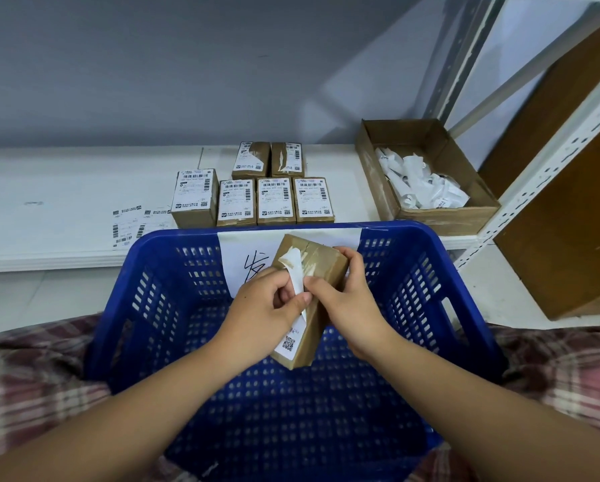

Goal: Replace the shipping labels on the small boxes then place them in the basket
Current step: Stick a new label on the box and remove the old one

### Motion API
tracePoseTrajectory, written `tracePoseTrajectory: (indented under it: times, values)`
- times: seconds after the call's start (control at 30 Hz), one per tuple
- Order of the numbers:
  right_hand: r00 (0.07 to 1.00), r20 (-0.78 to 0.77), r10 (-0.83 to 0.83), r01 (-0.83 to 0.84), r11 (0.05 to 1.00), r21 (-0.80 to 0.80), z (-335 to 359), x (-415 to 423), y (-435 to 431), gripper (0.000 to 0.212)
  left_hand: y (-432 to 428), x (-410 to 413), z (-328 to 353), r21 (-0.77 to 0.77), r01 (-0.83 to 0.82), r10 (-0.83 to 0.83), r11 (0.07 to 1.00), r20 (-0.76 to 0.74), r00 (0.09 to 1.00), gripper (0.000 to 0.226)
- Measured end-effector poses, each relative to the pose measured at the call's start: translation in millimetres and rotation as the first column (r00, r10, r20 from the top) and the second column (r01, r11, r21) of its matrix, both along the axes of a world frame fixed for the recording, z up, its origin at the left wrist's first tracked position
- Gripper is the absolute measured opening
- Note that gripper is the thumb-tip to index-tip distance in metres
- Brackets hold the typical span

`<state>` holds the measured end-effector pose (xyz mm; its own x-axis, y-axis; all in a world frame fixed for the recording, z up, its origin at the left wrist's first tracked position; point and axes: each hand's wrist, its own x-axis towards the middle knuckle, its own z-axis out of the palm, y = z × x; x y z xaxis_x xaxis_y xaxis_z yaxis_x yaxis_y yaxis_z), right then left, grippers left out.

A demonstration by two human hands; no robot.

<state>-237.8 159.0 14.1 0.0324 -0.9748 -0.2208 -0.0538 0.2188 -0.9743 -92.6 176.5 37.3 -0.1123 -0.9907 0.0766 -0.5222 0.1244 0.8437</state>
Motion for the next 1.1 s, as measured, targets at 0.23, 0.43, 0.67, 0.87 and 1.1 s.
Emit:
tracePoseTrajectory:
  times: [0.23, 0.43, 0.67, 0.87, 1.1]
  values:
    - [1.0, 0.006, 0.009, -0.009, 0.999, 0.038, 3, 0, -4, 0.07, -2, -1, 1, 0.086, -0.012, 0.019, 0.996, -0.092, 0.996, 0.032]
    - [0.999, 0.009, 0.032, -0.033, 0.998, 0.055, 4, -2, -6, 0.066, -3, 0, 1, 0.117, -0.018, 0.03, 0.993, -0.1, 0.995, 0.028]
    - [0.999, -0.005, 0.032, -0.032, 0.998, 0.056, 8, -3, -8, 0.055, -4, 1, 5, 0.199, -0.014, 0.056, 0.98, -0.205, 0.977, 0.029]
    - [0.999, -0.025, 0.021, -0.021, 1.0, 0.011, 10, -2, -6, 0.054, -4, 4, 8, 0.246, -0.011, 0.088, 0.969, -0.303, 0.949, 0.029]
    - [0.985, -0.172, 0.013, -0.044, 0.983, -0.178, 19, -2, 6, 0.061, 3, 0, 7, 0.231, -0.051, 0.132, 0.972, -0.35, 0.927, 0.035]
